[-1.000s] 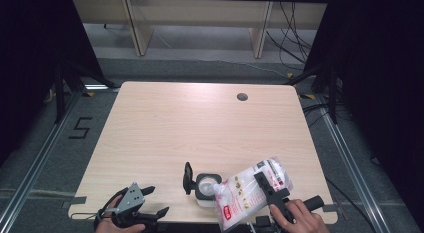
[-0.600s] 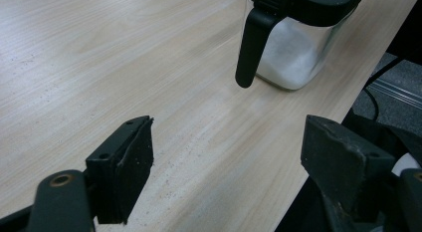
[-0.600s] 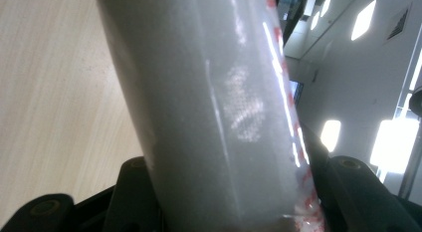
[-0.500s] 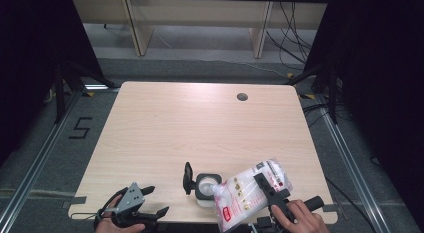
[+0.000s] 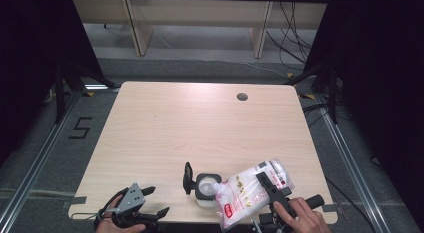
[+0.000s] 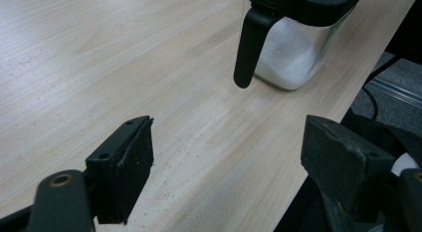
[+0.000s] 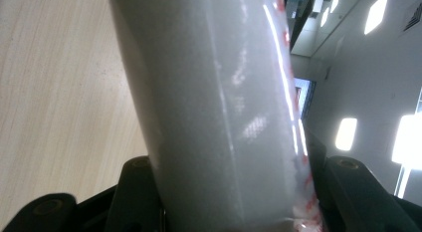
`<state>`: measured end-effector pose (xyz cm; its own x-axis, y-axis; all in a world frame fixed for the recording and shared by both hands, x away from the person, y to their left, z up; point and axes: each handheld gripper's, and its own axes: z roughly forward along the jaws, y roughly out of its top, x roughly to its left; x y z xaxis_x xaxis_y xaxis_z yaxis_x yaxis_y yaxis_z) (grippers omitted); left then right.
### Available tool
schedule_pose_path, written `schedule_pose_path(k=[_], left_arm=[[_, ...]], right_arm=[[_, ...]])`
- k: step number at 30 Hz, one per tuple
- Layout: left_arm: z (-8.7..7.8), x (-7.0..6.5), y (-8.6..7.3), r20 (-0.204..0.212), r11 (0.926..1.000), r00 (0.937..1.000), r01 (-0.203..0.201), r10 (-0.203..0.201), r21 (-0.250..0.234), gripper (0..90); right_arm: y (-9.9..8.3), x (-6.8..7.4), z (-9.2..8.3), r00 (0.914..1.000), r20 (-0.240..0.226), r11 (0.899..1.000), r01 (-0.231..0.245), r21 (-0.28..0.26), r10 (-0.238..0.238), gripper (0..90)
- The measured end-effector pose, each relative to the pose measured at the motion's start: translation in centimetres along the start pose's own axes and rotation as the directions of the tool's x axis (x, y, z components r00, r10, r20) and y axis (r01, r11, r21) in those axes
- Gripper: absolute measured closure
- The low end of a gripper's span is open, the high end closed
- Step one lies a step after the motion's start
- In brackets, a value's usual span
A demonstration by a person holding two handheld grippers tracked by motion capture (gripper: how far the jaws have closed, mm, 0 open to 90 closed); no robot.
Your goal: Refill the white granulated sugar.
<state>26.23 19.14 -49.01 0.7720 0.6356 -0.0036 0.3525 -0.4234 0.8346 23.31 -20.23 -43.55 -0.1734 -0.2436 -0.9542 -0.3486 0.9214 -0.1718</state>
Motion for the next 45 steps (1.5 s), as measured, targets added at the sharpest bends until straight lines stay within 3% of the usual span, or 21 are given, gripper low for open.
schedule_pose_path(k=[1, 2, 3, 4, 5, 6, 7, 9, 11, 12, 15, 16, 17, 20, 22, 23, 26, 30, 41, 42, 45], left_arm=[[0.1, -0.2, 0.0, 0.003, 0.9995, 0.9995, 0.031, -0.031, -0.009, 20.2], [0.1, 0.0, 0.0, 0.005, 1.0000, 1.0000, 0.000, 0.000, -0.009, 20.2], [0.1, 0.0, -0.1, 0.001, 1.0000, 1.0000, -0.002, 0.002, -0.007, 20.2], [0.1, 0.0, 0.0, 0.001, 0.9999, 0.9999, -0.010, 0.010, -0.004, 20.2], [0.0, -0.1, 0.0, -0.005, 0.9999, 0.9999, 0.014, -0.014, 0.002, 20.2], [0.1, -0.2, 0.0, 0.004, 0.9994, 0.9995, 0.032, -0.032, -0.010, 20.2], [0.1, 0.0, 0.0, 0.002, 1.0000, 1.0000, 0.006, -0.006, -0.007, 20.2], [0.1, 0.0, 0.0, 0.004, 1.0000, 1.0000, -0.004, 0.004, -0.002, 20.2], [0.1, -0.2, -0.1, 0.007, 0.9993, 0.9993, 0.036, -0.035, -0.015, 20.2], [0.1, -0.1, 0.0, 0.007, 0.9996, 0.9999, 0.015, -0.015, -0.022, 20.2], [0.1, -0.3, -0.1, 0.004, 0.9990, 0.9992, 0.039, -0.039, -0.020, 20.2], [0.0, 0.0, 0.0, 0.003, 0.9999, 1.0000, 0.000, 0.000, -0.015, 20.2], [0.0, -0.1, -0.1, 0.003, 0.9992, 0.9994, 0.035, -0.035, -0.019, 20.2], [0.1, -0.3, -0.1, 0.005, 0.9986, 0.9989, 0.046, -0.046, -0.026, 20.2], [-0.1, 0.0, 0.0, 0.008, 0.9999, 1.0000, 0.004, -0.004, -0.014, 20.2], [0.0, -0.1, -0.1, 0.003, 0.9989, 0.9991, 0.042, -0.042, -0.020, 20.2], [0.0, -0.2, -0.1, 0.005, 0.9988, 0.9990, 0.045, -0.045, -0.020, 20.2], [0.1, -0.2, -0.1, 0.003, 0.9993, 0.9994, 0.035, -0.035, -0.013, 20.2], [0.0, -0.1, -0.1, 0.001, 0.9995, 0.9996, 0.029, -0.029, -0.008, 20.2], [0.1, -0.2, -0.1, -0.001, 0.9997, 0.9997, 0.023, -0.023, -0.009, 20.2], [0.1, -0.1, 0.0, 0.007, 0.9995, 0.9998, 0.020, -0.020, -0.023, 20.2]], right_arm=[[-0.1, -0.1, 0.0, 0.9999, 0.001, 1.000, 0.014, -0.004, -0.014, 54.1], [-0.1, -0.2, 0.0, 0.9996, 0.000, 1.000, 0.027, -0.005, -0.027, 54.1], [0.0, 0.0, 0.0, 1.0000, -0.001, 1.000, 0.001, 0.003, -0.001, 54.1], [0.0, -0.2, 0.0, 0.9994, 0.022, 1.000, 0.027, -0.015, -0.026, 54.1], [0.1, -0.3, -0.1, 0.9988, 0.023, 0.999, 0.045, -0.013, -0.044, 54.2], [0.1, -0.1, -0.2, 0.9997, 0.024, 1.000, 0.006, -0.006, -0.006, 54.3], [0.2, -0.4, -0.3, 0.9995, 0.020, 1.000, 0.025, 0.001, -0.025, 54.3], [0.2, -0.4, -0.5, 0.9995, 0.030, 1.000, 0.004, 0.006, -0.004, 54.4], [0.2, -0.6, -0.5, 0.9987, 0.050, 1.000, 0.009, -0.021, -0.008, 54.4], [0.1, -0.7, -0.5, 0.9987, 0.048, 0.999, 0.019, -0.028, -0.018, 54.5], [0.2, -0.7, -0.7, 0.9994, 0.034, 1.000, 0.004, -0.023, -0.003, 54.5], [0.2, -0.5, -0.8, 0.9988, 0.048, 0.999, -0.009, -0.031, 0.011, 54.5], [0.2, -0.6, -0.9, 0.9997, 0.022, 1.000, -0.003, -0.019, 0.003, 54.6], [0.4, -0.4, -0.9, 0.9995, 0.012, 0.999, -0.028, -0.024, 0.028, 54.6], [0.4, -0.2, -0.9, 0.9993, 0.012, 0.999, -0.034, -0.035, 0.034, 54.6], [0.4, -0.1, -0.9, 0.9989, 0.006, 0.998, -0.047, -0.030, 0.047, 54.6], [0.3, -0.4, -0.8, 0.9998, 0.018, 0.999, -0.009, -0.034, 0.010, 54.6], [0.2, -0.4, -0.7, 0.9991, 0.032, 0.998, -0.025, -0.057, 0.027, 54.7], [0.0, 0.1, -0.2, 0.9983, -0.024, 0.998, -0.054, -0.037, 0.053, 55.3], [0.0, 0.1, -0.1, 0.9993, -0.022, 0.999, -0.031, -0.035, 0.030, 55.6], [-0.3, 0.4, 0.3, 0.9972, -0.060, 0.998, -0.048, -0.035, 0.046, 57.2]])
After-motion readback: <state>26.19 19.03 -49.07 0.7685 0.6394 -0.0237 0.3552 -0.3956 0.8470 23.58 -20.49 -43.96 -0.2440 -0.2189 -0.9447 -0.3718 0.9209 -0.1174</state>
